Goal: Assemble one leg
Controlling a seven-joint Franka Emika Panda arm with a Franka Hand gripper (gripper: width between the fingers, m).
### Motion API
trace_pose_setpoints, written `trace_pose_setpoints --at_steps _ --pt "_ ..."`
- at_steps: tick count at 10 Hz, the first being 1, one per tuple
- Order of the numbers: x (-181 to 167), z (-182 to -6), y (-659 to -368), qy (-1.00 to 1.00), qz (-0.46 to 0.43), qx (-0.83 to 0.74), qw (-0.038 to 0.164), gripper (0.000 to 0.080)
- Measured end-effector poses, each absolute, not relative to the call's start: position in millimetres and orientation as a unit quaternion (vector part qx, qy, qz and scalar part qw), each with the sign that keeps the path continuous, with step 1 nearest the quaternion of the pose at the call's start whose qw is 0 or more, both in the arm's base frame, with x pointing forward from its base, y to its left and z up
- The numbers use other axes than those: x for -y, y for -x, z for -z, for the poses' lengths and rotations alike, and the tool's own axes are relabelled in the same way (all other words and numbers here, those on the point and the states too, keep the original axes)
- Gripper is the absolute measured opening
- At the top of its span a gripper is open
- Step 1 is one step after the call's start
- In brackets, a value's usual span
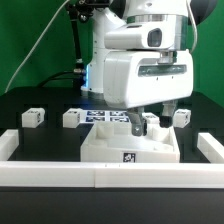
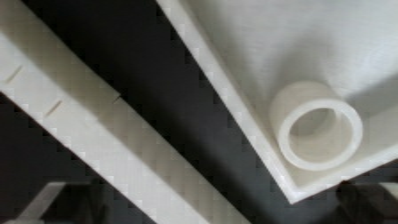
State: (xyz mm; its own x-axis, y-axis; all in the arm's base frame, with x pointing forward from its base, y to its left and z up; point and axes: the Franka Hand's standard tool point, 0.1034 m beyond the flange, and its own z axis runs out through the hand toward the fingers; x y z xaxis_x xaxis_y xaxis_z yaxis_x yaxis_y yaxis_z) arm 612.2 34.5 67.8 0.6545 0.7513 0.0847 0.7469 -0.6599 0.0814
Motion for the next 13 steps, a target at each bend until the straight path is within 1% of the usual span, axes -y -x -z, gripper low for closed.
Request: trace_pose_setpoints --at_steps 5,6,7,9,10,11,12,13 --pt "-35.5 -67.8 -612.4 -0.909 -0.057 -0.412 0.020 0.0650" --pt "-35.5 -68.1 -611.7 -0.903 -0.057 -0.424 0.024 0.0650" --pt "-36.4 -69.4 -606.2 -0.887 -0.061 -0.457 0.037 0.0650" --pt "-45.2 -74.1 -585.3 -0.873 -0.059 -0.483 0.044 0.0650" --pt "-52.2 -75.7 -576.2 -0.858 -0.050 -0.509 0.051 0.0650" --pt "-50.5 -71.1 -565.1 -0.840 -0.013 -0.540 0.052 0.0650" --pt "-46.4 -66.0 -557.4 -0.846 0.016 -0.531 0.047 0.0650" --pt "-47.0 -66.3 -559.7 -0.846 0.013 -0.531 0.048 0.0650"
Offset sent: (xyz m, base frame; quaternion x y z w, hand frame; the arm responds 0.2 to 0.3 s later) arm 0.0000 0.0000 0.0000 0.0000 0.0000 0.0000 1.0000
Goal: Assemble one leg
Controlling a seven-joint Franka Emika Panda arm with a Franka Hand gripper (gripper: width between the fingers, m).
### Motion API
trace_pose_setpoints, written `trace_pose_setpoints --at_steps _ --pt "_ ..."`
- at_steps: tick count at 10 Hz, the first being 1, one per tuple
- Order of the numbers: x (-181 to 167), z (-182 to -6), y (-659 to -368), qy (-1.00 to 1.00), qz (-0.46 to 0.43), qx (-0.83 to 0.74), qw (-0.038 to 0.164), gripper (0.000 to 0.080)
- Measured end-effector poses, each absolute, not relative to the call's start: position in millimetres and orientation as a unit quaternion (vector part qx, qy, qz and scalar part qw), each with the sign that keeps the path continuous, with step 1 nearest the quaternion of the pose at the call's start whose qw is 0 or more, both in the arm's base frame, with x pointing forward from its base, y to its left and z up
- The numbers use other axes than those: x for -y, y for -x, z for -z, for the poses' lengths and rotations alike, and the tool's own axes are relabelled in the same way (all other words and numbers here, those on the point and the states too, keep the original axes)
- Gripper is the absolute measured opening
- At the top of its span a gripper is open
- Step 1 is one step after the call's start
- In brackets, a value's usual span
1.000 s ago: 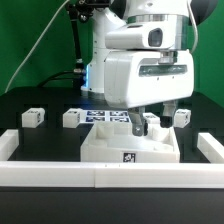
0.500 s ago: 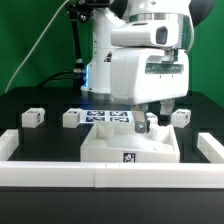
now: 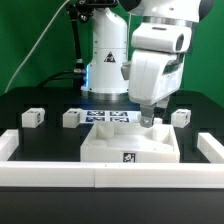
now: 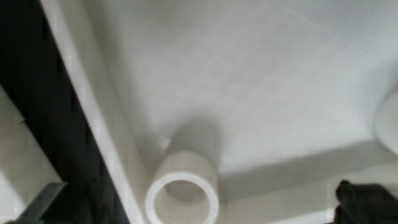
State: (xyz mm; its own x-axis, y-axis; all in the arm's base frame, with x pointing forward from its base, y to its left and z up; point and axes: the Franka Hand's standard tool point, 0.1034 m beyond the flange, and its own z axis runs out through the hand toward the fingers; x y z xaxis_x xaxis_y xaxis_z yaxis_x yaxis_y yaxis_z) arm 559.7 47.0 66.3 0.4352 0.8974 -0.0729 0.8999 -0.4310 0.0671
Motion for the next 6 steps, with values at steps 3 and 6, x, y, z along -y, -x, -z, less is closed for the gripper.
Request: trace_pose_setpoints --at_steps 3,6 --pt "-46.9 -65.0 -559.1 -0.839 0.010 -0.542 0.048 0.0650" --pt "-43.7 -56.8 -535.7 -0.773 0.003 -0.633 0.046 0.0650"
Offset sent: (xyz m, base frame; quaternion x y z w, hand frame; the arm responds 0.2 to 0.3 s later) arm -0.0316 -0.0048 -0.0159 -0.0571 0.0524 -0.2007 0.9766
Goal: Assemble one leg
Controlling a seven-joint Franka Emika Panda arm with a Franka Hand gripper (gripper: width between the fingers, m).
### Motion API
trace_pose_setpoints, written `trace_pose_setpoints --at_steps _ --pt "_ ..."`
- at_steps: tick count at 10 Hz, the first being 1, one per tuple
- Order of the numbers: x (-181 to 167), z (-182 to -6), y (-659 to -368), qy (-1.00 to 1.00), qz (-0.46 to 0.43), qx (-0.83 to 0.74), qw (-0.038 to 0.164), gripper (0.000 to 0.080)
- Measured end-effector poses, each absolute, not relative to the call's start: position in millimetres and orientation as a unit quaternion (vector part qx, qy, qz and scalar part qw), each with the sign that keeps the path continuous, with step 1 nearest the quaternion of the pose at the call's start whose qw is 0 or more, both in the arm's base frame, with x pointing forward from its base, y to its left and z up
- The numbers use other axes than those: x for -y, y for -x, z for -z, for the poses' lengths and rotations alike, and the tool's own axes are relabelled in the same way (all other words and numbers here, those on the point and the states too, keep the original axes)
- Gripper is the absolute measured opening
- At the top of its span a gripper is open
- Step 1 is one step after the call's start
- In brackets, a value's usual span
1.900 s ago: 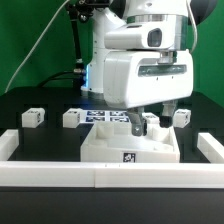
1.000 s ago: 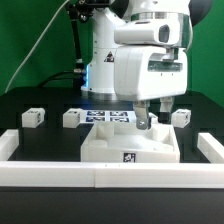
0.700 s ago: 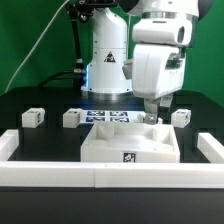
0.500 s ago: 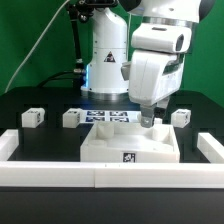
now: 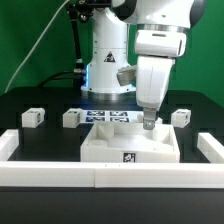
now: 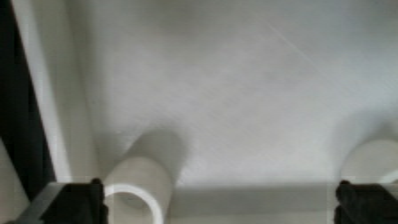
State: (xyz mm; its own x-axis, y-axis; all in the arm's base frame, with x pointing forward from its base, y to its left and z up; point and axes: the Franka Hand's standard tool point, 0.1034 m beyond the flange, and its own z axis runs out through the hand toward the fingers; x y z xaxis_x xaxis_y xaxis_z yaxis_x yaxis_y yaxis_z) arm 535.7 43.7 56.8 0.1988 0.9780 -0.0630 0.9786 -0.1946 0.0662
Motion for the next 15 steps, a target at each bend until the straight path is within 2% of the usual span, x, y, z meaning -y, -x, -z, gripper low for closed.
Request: trace_pose_setpoints --at_steps 2,7,10,13,15 --pt "-37.9 -56.9 -531.3 -0.746 0.024 -0.665 0.039 0.0650" --pt "-37.3 -59.4 -527.9 -0.746 0.020 -0.665 0.041 0.0650" --pt "-42.6 -48.0 -488.8 -0.743 0.009 -0.669 0.032 0.0650" --pt "-47.3 -29.1 -465.8 -0.741 0.000 -0.671 0.024 0.0650" --pt "-48.4 -17.7 -461.2 -0.742 0.000 -0.671 0.018 0.0650"
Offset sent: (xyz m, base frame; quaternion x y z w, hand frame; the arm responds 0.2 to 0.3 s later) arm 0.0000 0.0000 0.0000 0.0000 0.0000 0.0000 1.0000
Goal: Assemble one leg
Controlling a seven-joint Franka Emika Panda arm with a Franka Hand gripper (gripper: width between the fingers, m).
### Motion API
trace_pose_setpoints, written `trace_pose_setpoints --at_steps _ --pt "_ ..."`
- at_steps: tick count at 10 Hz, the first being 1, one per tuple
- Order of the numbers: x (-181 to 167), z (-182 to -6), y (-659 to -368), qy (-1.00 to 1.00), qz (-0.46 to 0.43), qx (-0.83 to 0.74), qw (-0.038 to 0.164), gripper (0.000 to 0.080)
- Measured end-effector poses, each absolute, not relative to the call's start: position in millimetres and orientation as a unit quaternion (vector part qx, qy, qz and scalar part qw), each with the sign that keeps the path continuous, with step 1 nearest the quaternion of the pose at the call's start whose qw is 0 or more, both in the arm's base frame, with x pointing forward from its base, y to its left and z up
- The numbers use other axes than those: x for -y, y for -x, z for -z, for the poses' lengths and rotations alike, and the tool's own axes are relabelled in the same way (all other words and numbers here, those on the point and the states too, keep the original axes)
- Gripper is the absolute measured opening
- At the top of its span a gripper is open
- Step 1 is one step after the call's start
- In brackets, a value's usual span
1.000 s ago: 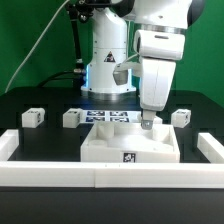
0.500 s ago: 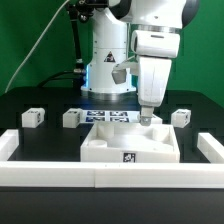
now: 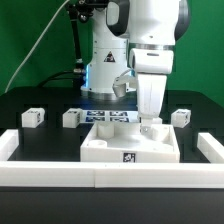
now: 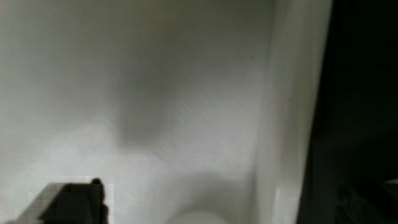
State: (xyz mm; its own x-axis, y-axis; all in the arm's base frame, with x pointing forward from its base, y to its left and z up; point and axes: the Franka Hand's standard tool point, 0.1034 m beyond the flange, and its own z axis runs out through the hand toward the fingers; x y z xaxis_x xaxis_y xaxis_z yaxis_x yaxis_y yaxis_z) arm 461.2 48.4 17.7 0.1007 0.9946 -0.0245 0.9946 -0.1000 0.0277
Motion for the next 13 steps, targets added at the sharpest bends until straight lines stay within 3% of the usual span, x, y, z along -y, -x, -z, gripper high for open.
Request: trace_pose_setpoints --at_steps 6,9,10,11,13 --pt "-49.4 -9.0 -459.2 -0.742 0.004 -0.670 0.014 0.0650" --pt "-49.5 -8.9 -458.9 -0.742 0.004 -0.670 0.014 0.0252" --pt "-49.5 -8.8 -458.7 -0.742 0.004 -0.670 0.013 0.0252" --pt "-49.0 -8.6 -458.4 -0.742 0.005 -0.670 0.013 0.0079" --pt "-49.2 -8.5 -458.2 -0.742 0.005 -0.671 0.013 0.0059"
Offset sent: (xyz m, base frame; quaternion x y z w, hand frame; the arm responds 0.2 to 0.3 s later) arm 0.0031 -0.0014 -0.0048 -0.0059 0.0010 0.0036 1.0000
